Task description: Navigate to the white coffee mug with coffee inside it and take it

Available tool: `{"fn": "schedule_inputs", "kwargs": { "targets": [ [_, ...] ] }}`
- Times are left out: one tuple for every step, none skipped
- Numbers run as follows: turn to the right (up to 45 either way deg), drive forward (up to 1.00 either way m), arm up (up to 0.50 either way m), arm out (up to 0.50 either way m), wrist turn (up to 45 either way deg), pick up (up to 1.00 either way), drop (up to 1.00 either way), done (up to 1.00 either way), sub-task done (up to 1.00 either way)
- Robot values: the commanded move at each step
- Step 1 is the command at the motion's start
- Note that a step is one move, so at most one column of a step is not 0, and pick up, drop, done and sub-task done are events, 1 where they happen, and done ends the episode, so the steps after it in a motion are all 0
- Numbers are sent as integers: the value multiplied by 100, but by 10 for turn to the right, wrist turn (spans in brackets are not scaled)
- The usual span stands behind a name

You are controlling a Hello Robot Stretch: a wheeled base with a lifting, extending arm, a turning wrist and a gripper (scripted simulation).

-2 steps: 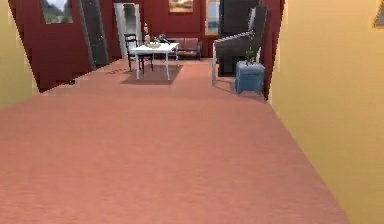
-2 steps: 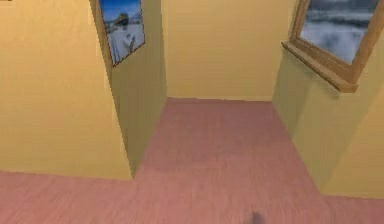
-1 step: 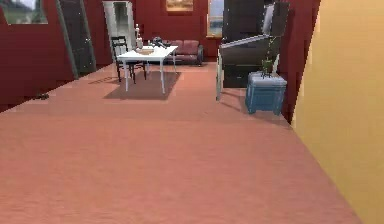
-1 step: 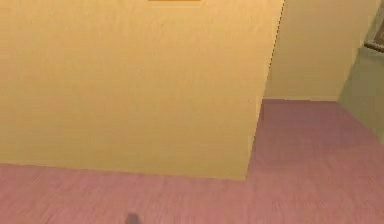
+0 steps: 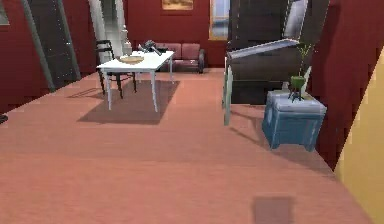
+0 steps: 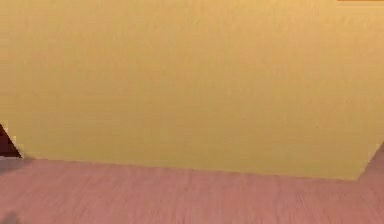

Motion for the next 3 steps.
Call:
{"fn": "schedule_inputs", "kwargs": {
  "targets": [
    [0, 100, 0, 0, 0, 0, 0, 0, 0],
    [0, 100, 0, 0, 0, 0, 0, 0, 0],
    [-30, 0, 0, 0, 0, 0, 0, 0, 0]
  ]
}}
